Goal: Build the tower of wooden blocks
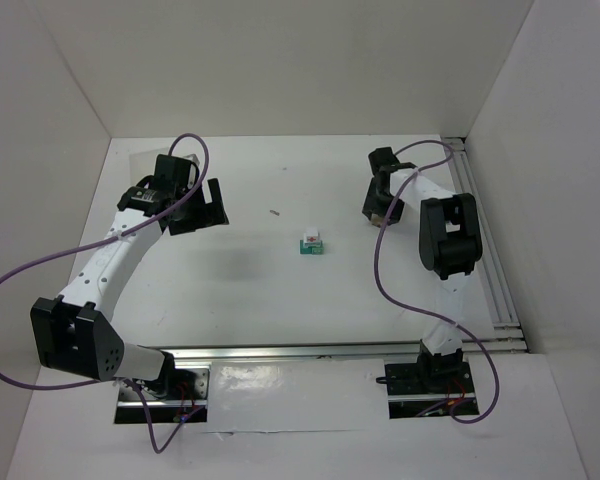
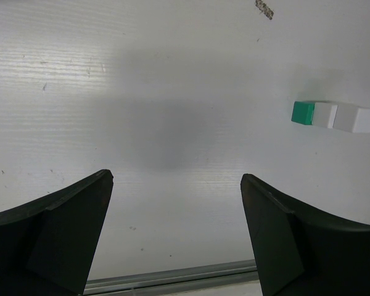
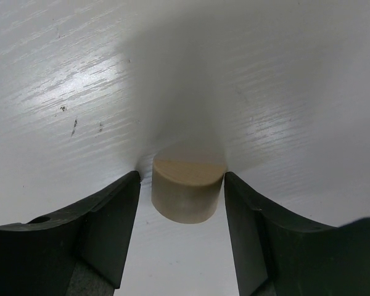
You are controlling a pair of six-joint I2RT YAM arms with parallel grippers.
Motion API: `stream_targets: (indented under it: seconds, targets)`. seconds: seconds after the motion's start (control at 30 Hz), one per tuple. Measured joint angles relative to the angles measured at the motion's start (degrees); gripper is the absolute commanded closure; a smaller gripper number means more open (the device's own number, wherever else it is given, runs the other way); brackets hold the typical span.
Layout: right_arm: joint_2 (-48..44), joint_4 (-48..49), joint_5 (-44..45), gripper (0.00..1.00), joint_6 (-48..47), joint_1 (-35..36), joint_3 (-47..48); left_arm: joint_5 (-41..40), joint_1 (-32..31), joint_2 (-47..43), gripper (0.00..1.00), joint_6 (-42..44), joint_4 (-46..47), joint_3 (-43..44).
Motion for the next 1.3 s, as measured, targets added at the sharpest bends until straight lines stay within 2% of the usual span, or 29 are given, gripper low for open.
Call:
stream_targets:
  seconds: [0.07, 0.2, 0.27, 1.13, 1.2, 1.3]
  targets:
    - [0.00, 0.04, -0.11, 0.42, 0.28, 0.02, 0.00, 0.00, 0.00, 0.00, 0.02, 0.00, 0.00, 0.00]
    - [0.02, 0.00, -0.20, 0.42, 0.68, 0.09, 0.11, 0.00, 0.00, 0.00, 0.02, 0.02, 0.00, 0.00]
    - [0.02, -0.13, -0.20, 0.37, 0.72, 0.09, 0.22, 0.00, 0.00, 0.00, 0.02, 0.00, 0.00, -0.02]
    - [-0.68, -0.07, -0.76, 0.37, 0.48, 0.35, -0.96, 0.00, 0.00, 0.00, 0.02, 0.00, 0.00, 0.00]
    - [-0.79, -0.04, -0.90, 0.40, 0.39, 0.35, -1.14, 0.00, 0.00, 0.00, 0.02, 0.00, 0.00, -0.02]
    - [-0.83, -0.02, -1.07, 0.49, 0.09, 0.39, -1.22, 0.02, 0.00, 0.00, 0.02, 0.00, 0.00, 0.00]
